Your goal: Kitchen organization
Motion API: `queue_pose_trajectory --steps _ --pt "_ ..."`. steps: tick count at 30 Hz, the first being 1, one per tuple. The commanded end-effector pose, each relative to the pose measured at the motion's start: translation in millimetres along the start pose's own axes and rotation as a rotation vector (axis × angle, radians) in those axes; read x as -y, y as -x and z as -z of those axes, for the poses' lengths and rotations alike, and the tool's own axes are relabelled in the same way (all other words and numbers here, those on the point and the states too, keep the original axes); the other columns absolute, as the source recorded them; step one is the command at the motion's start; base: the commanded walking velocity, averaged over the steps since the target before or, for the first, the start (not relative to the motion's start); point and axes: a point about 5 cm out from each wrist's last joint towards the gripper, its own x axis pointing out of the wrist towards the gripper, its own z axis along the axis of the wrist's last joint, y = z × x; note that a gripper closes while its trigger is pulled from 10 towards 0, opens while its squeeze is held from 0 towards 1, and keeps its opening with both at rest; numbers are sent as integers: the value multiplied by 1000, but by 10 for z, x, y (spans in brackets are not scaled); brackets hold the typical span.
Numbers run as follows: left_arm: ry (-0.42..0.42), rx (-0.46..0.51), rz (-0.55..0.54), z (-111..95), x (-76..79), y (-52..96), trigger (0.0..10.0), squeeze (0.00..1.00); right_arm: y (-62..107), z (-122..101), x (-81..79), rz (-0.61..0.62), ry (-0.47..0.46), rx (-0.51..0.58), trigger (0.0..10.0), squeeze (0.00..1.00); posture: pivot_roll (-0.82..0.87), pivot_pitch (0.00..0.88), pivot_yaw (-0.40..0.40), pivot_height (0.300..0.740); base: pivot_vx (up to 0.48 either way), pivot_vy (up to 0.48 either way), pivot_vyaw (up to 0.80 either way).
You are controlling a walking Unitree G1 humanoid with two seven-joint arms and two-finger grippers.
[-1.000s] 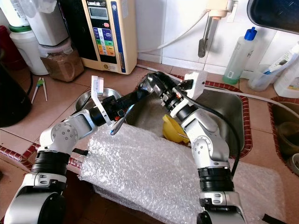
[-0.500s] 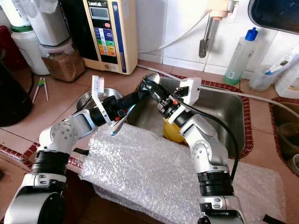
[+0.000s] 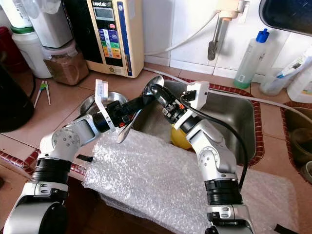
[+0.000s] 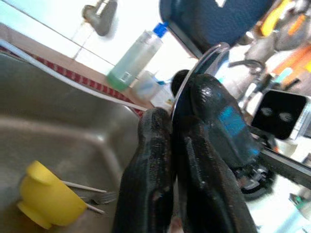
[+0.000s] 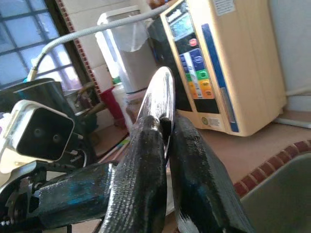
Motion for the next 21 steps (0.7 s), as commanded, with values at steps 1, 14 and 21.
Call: queue_pose_trajectory --steps 1,14,21 --pt "-25 4 -72 -64 -63 12 10000 1000 -7 -65 53 38 51 15 0 0 -64 0 44 740 0 0 0" --pt "-115 -81 -158 48 -188 77 10000 1000 -61 -260 297 281 194 81 0 0 -46 0 40 740 0 0 0" --pt "-224 -170 -220 111 -283 196 10000 1000 46 -280 529 484 351 50 0 0 -41 0 46 740 0 0 0"
